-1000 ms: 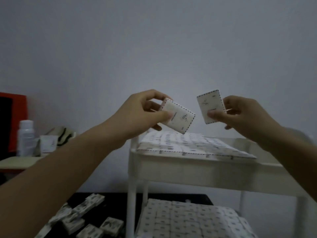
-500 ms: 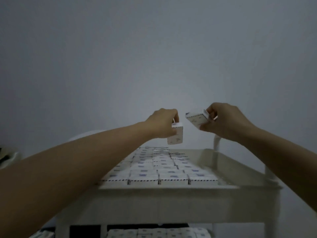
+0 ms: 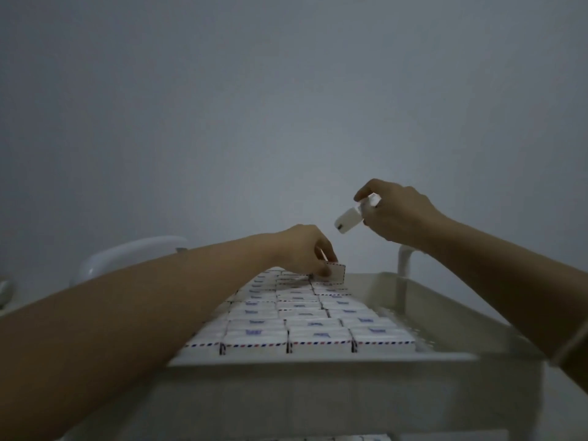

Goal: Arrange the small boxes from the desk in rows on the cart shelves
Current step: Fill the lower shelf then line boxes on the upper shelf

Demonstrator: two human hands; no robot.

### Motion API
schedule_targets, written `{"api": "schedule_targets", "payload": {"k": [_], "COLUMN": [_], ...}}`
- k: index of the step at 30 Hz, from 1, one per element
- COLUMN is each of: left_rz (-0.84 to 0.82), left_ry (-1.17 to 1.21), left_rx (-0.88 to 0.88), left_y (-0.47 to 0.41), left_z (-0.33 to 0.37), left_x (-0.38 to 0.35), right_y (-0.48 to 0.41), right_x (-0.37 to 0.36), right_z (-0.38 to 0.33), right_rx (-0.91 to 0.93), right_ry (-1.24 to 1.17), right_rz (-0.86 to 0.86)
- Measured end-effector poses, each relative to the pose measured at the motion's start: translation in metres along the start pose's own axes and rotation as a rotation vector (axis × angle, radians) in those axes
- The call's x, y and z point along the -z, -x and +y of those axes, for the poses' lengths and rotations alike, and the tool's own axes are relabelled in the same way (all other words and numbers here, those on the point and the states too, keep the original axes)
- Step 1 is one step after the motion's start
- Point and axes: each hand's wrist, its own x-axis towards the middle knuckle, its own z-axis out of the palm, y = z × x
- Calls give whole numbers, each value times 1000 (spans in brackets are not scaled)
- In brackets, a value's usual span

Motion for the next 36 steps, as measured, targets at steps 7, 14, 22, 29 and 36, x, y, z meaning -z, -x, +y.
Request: {"api": "schedule_targets", "payload": {"k": [7, 14, 22, 29, 36], "left_rz": [-116, -165, -40, 36, 135], "left_ry": [-43, -145, 37, 19, 60], "left_rx": [46, 41, 75, 160, 162], "left_y": [3, 5, 15, 21, 42], "left_z": [0, 3, -5, -13, 1], "left_x": [8, 6, 13, 17, 25], "right_y": [-13, -23, -24, -18, -7], "right_x": [-24, -42, -62, -71, -47], "right_z": [-8, -14, -5, 1, -14], "right_rx": [-46, -34, -120, -185, 4], "right_ry": [23, 75, -186, -198, 75], "right_rz": [6, -240, -371, -626, -504]}}
